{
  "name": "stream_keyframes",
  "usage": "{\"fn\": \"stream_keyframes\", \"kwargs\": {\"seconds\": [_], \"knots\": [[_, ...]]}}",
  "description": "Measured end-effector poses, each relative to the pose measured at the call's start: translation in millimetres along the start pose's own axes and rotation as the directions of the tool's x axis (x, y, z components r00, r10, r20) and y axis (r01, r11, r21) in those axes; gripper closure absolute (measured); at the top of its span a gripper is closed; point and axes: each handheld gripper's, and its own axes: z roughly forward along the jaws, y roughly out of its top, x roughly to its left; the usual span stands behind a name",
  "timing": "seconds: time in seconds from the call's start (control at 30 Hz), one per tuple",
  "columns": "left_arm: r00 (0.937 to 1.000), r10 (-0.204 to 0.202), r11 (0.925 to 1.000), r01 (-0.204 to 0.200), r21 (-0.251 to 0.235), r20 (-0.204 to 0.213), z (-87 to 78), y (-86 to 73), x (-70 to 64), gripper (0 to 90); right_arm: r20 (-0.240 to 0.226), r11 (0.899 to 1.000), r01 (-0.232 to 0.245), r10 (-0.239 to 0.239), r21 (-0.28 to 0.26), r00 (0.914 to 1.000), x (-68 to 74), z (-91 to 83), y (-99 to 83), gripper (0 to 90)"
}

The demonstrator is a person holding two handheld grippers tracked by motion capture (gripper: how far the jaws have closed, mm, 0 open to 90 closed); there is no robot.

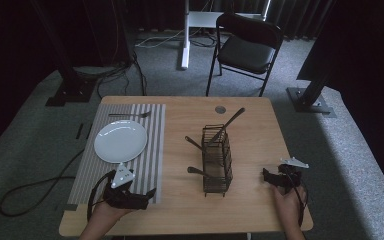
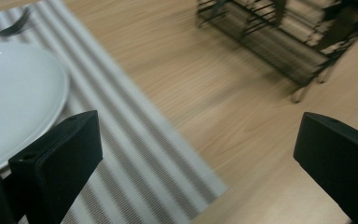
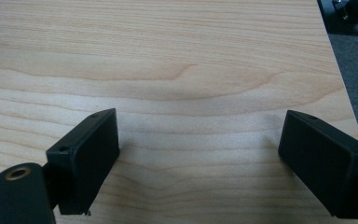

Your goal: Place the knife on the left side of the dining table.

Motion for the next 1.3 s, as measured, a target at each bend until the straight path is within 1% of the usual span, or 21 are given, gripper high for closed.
{"fn": "stream_keyframes", "kwargs": {"seconds": [0.07,0.13,0.23,0.3,0.43,0.5,0.53,0.6,0.73,0.83,0.9,0.93,1.0,1.1,1.13,1.17,1.2,1.23,1.27,1.3], "knots": [[0.9997,0.01,0.9999,-0.01,-0.01,0.023,-1.6,5.7,-5.3,1.3,0.0,1.0,0.0,0.0,0.0,1.0,0.0,0.0,0.0,11.7],[0.9994,0.021,0.9996,-0.02,-0.02,0.029,-2.6,9.9,-10.2,1.3,0.0,1.0,0.001,-0.001,0.0,1.0,0.0,0.0,0.0,11.7],[0.9977,0.038,0.9989,-0.036,-0.031,0.057,-3.8,16.3,-17.4,1.3,0.0,1.0,0.0,0.0,0.0,1.0,0.0,0.0,0.0,11.7],[0.9971,0.035,0.9986,-0.032,-0.042,0.068,-4.2,19.4,-21.9,1.3,0.0,1.0,0.0,0.0,0.0,1.0,0.0,0.0,0.0,11.8],[0.9942,0.054,0.9975,-0.049,-0.05,0.093,-4.8,25.3,-29.8,1.3,0.0,1.0,0.001,-0.001,0.0,1.0,0.0,0.0,0.0,11.8],[0.9922,0.052,0.9972,-0.046,-0.058,0.113,-5.8,29.2,-32.6,1.3,0.001,1.0,0.002,-0.002,0.0,1.0,-0.1,0.0,-0.1,11.8],[0.99,0.054,0.9969,-0.046,-0.064,0.131,-6.6,32.1,-34.6,1.3,0.0,1.0,0.002,-0.002,0.0,1.0,-0.1,0.0,-0.1,11.8],[0.9883,0.062,0.9959,-0.051,-0.075,0.139,-8.5,36.8,-38.1,1.3,0.001,1.0,0.002,-0.002,0.0,1.0,-0.1,0.0,-0.1,11.8],[0.9824,0.083,0.9931,-0.068,-0.096,0.167,-12.1,48.0,-47.1,1.3,0.001,1.0,0.003,-0.003,0.0,1.0,-0.2,0.0,-0.1,11.8],[0.9808,0.097,0.9918,-0.081,-0.098,0.169,-12.1,53.3,-52.0,1.3,0.0,1.0,0.002,-0.002,-0.001,1.0,-0.2,0.1,-0.1,11.8],[0.9774,0.102,0.9912,-0.085,-0.102,0.185,-12.0,56.5,-55.5,1.3,0.0,1.0,0.002,-0.002,-0.002,1.0,-0.2,0.1,-0.1,11.8],[0.9776,0.102,0.9909,-0.083,-0.106,0.184,-12.0,58.0,-57.2,1.3,0.0,1.0,0.002,-0.002,-0.001,1.0,-0.2,0.1,-0.1,11.8],[0.9732,0.105,0.9904,-0.084,-0.109,0.204,-11.6,61.2,-60.1,1.3,0.0,1.0,0.002,-0.002,-0.001,1.0,-0.2,0.1,-0.1,11.8],[0.9726,0.109,0.9897,-0.087,-0.113,0.205,-11.3,62.9,-62.0,1.3,0.0,1.0,0.002,-0.002,-0.001,1.0,-0.2,0.1,-0.1,11.8],[0.9658,0.128,0.9881,-0.105,-0.113,0.225,-8.0,69.1,-68.3,1.3,0.0,1.0,0.002,-0.002,-0.001,1.0,-0.2,0.1,-0.1,11.8],[0.9643,0.133,0.9877,-0.109,-0.112,0.229,-6.4,70.8,-69.8,1.3,0.0,1.0,0.002,-0.002,-0.002,1.0,-0.2,0.1,-0.1,11.8],[0.9628,0.128,0.9878,-0.102,-0.117,0.238,-4.4,72.3,-70.4,1.6,0.001,1.0,0.002,-0.002,-0.002,1.0,-0.2,0.1,-0.1,11.8],[0.9628,0.128,0.9878,-0.102,-0.117,0.238,-4.4,72.3,-70.4,3.9,0.001,1.0,0.002,-0.002,-0.001,1.0,-0.2,0.1,-0.1,11.8],[0.9602,0.108,0.99,-0.08,-0.116,0.258,1.1,75.6,-69.9,4.0,0.001,1.0,0.002,-0.002,-0.001,1.0,-0.2,0.1,-0.1,11.8],[0.9602,0.108,0.99,-0.08,-0.116,0.258,1.1,75.6,-69.9,4.0,0.001,1.0,0.002,-0.002,-0.001,1.0,-0.2,0.1,-0.1,11.8]]}}
